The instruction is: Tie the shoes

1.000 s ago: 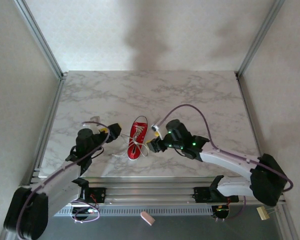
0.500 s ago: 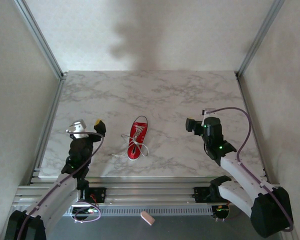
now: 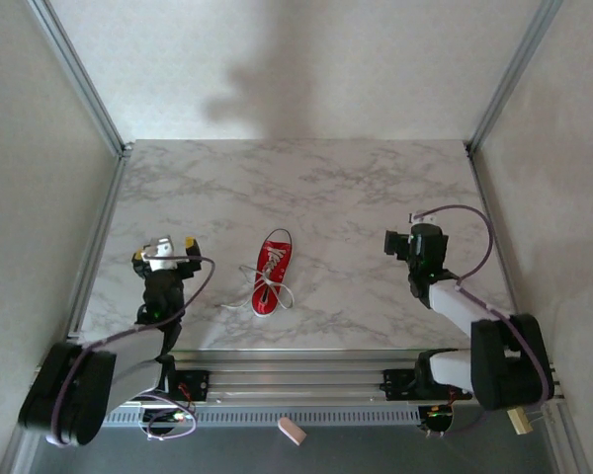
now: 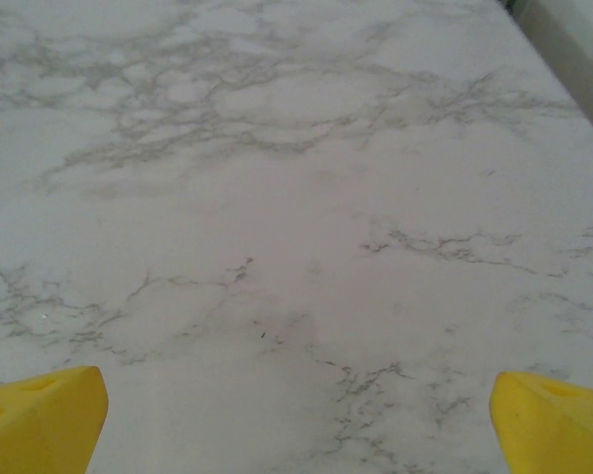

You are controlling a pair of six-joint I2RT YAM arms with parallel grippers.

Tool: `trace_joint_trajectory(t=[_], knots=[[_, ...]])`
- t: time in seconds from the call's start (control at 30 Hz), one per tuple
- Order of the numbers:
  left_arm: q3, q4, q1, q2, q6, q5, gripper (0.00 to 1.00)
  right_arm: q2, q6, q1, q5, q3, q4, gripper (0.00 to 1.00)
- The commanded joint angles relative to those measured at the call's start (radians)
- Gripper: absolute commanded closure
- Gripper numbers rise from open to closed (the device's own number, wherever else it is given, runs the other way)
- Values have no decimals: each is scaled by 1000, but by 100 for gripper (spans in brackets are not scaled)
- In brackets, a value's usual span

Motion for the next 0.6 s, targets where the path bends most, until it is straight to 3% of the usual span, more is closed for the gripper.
trace_joint_trajectory(t=[0.0,0.13,0.27,0.33,0.43,0.53,0.57], knots=[[0,199,60,69,37,123,0,70,-54,-9,-50,-12,186,1],[32,265,156,158,11,280,0,127,-87,-18,-149,-8,278,1],[102,209,206,216,-45,373,0,178,-108,-36,-170,-29,387,1],[89,312,223,280,-61,434,0,227,-70,-73,-190,-76,486,1],[96,369,234,368,-69,440,0,283,-19,-117,-208,-110,607,1],[135,372,251,436,-97,433,0,278,-11,-130,-223,-86,550,1],[168,280,254,424,-102,421,0,277,-12,-130,-221,-70,517,1]])
